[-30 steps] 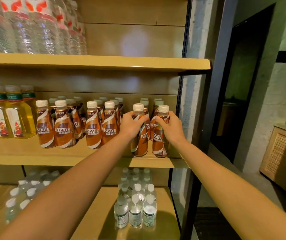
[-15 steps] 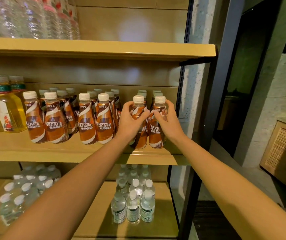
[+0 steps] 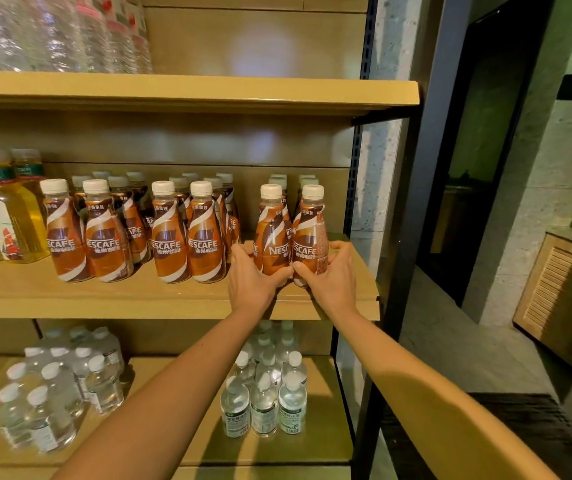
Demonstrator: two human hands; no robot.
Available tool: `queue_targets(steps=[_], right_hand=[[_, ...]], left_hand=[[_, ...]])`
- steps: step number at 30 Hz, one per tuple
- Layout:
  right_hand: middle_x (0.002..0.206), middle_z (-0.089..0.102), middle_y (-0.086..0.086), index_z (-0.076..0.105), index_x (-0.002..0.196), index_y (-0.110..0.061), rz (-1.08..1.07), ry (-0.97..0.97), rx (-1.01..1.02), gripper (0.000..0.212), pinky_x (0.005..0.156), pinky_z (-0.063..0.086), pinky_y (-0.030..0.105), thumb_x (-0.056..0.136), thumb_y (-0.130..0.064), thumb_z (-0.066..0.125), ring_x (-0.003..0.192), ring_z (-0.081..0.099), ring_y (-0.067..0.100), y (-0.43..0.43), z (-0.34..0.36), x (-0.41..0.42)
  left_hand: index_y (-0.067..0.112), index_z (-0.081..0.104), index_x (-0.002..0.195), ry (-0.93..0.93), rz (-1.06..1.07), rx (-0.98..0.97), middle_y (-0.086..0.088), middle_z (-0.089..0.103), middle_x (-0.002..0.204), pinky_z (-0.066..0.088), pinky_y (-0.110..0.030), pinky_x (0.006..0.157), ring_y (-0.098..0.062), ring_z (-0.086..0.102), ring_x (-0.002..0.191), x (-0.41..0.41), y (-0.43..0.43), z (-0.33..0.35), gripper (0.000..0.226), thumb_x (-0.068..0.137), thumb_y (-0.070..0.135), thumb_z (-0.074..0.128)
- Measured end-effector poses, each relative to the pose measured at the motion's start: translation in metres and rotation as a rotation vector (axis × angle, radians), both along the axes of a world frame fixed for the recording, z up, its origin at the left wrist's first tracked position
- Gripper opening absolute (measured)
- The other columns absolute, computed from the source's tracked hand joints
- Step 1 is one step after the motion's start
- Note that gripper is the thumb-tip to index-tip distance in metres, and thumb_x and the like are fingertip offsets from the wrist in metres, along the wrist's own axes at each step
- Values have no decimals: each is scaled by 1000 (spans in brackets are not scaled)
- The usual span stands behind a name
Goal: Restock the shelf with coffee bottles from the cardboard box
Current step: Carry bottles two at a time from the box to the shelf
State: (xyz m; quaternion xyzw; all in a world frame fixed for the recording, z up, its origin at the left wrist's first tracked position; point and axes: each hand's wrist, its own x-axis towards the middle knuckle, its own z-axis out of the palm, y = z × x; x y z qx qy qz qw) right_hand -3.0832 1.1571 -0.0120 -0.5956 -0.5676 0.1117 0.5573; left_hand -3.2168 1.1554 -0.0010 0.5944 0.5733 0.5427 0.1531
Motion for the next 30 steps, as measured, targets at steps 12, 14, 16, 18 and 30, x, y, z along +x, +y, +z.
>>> queue_targets(steps=[12, 14, 16, 18, 30], right_hand=[[135, 52, 5, 35, 139, -14, 312, -103, -73, 52, 98, 39, 28, 93, -27, 55, 122, 49, 19, -1, 10, 12], [131, 55, 3, 37, 138, -15, 282, -79, -70, 59, 98, 44, 33, 87, -31, 62, 119, 52, 18, 2, 9, 10], [129, 56, 3, 38, 137, -15, 225, -90, -62, 62, 98, 46, 38, 85, -33, 65, 117, 54, 19, 5, 6, 7], [129, 56, 3, 38, 136, -15, 183, -95, -73, 60, 98, 46, 40, 85, -32, 65, 118, 53, 20, 10, 5, 5], [127, 57, 5, 39, 132, -16, 87, -132, -170, 55, 95, 47, 42, 86, -35, 64, 115, 54, 23, 34, 6, 1]], left_hand=[[17, 39, 135, 50, -336, -87, -4, 54, 130, 42, -37, 102, -22, 51, 121, -17, 7, 3, 60, 83, 24, 69], [17, 35, 138, 60, -347, -107, -3, 52, 132, 40, -33, 100, -21, 50, 121, -15, 9, 3, 64, 83, 23, 68], [17, 33, 139, 80, -350, -116, -2, 51, 134, 39, -33, 100, -21, 49, 123, -13, 11, 3, 66, 84, 22, 68], [17, 35, 138, 109, -322, -134, -2, 52, 133, 41, -37, 102, -22, 50, 121, -11, 16, 3, 65, 84, 26, 68], [14, 35, 135, 163, -293, -205, -5, 52, 132, 40, -35, 97, -23, 50, 119, -7, 41, 7, 58, 86, 27, 64]])
